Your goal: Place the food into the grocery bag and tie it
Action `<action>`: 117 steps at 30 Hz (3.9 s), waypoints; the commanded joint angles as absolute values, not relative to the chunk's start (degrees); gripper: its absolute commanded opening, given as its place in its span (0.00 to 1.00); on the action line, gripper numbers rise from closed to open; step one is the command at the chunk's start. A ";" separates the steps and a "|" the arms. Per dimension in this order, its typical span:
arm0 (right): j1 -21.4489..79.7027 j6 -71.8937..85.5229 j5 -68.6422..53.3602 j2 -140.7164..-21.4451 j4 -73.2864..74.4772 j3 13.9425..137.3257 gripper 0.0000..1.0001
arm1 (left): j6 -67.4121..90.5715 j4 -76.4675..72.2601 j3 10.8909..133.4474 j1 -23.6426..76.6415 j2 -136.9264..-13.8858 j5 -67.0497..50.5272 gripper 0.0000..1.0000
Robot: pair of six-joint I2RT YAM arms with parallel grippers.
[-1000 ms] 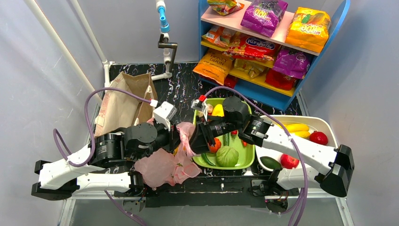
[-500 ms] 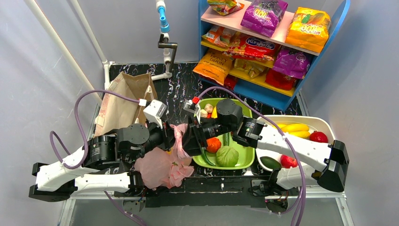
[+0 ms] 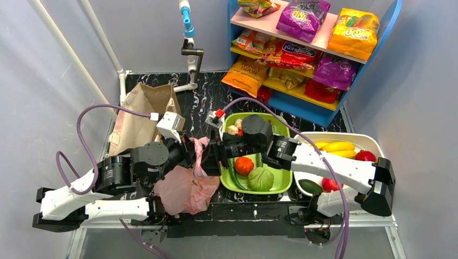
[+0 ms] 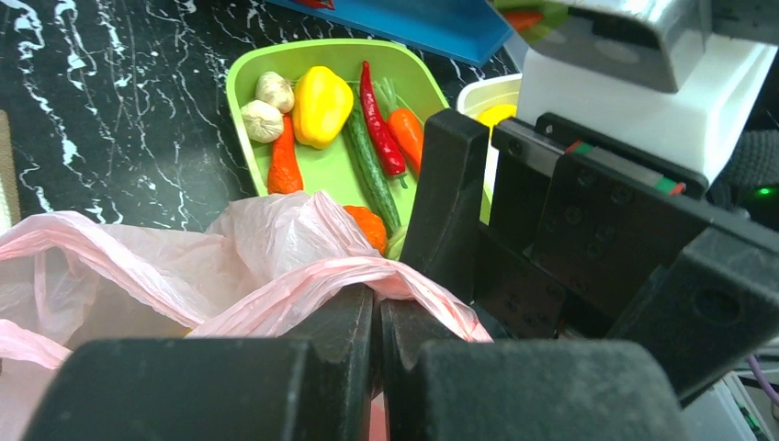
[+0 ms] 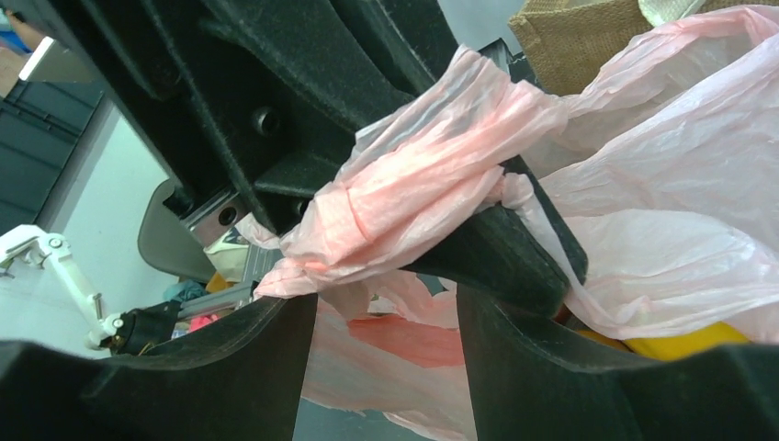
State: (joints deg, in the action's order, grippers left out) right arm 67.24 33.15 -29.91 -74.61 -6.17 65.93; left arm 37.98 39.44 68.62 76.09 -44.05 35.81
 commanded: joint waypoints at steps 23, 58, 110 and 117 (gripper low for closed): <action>71.02 28.79 -11.67 -74.88 0.65 72.77 0.01 | 41.30 39.03 65.97 76.11 -42.10 38.68 0.00; 64.82 23.17 -2.66 -73.16 30.02 81.27 0.01 | 28.65 47.43 66.90 76.11 -37.91 19.15 0.00; 42.60 20.47 -23.51 -92.58 41.16 92.36 0.01 | 16.40 66.28 78.39 76.10 -44.39 24.16 0.84; 43.50 21.27 -22.88 -93.28 44.60 96.12 0.01 | 7.04 76.72 99.62 75.95 -60.20 29.89 0.80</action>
